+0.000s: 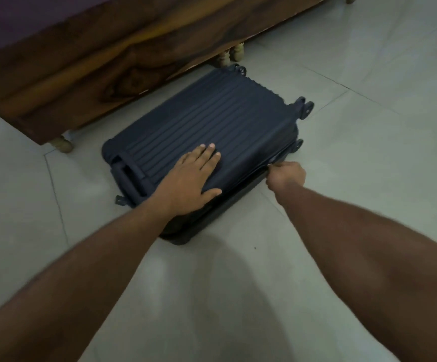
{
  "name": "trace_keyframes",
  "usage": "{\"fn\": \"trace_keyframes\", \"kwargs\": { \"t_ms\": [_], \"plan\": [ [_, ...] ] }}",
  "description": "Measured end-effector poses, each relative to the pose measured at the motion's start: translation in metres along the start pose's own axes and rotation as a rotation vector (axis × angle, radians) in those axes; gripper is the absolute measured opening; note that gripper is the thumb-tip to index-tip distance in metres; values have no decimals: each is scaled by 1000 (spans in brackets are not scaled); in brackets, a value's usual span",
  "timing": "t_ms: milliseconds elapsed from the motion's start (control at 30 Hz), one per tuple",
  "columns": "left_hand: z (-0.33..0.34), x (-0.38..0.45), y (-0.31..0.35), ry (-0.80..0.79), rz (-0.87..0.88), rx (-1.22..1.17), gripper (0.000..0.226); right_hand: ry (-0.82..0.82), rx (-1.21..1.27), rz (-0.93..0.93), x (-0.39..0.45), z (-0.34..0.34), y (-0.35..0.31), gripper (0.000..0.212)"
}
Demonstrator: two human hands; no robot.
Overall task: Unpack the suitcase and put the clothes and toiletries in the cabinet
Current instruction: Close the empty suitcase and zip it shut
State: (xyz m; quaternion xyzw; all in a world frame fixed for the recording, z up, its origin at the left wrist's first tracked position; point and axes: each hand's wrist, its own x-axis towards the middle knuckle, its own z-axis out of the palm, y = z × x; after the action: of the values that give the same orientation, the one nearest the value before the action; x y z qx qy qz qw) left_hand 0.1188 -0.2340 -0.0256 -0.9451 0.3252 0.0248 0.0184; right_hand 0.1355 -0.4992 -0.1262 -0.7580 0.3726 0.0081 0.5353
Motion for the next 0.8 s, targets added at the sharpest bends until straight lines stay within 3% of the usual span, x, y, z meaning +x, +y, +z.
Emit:
{"fn": "trace_keyframes", "kwargs": {
  "t_ms": [133, 233, 333, 800],
  "plan": [
    [5, -40, -9, -18, -23, 66, 96, -37, -97, -5, 0, -19, -12, 20],
    [14, -54, -7, -45, -231, 100, 110, -50, -219, -79, -26, -19, -25, 19],
    [18, -49, 1, -64, -342, 103, 110, -26, -320, -170, -56, -9, -29, 24],
    [13, -40, 15, -17, -331, 129, 94, -257, -448, -317, -138, 33, 0, 19]
  ]
}}
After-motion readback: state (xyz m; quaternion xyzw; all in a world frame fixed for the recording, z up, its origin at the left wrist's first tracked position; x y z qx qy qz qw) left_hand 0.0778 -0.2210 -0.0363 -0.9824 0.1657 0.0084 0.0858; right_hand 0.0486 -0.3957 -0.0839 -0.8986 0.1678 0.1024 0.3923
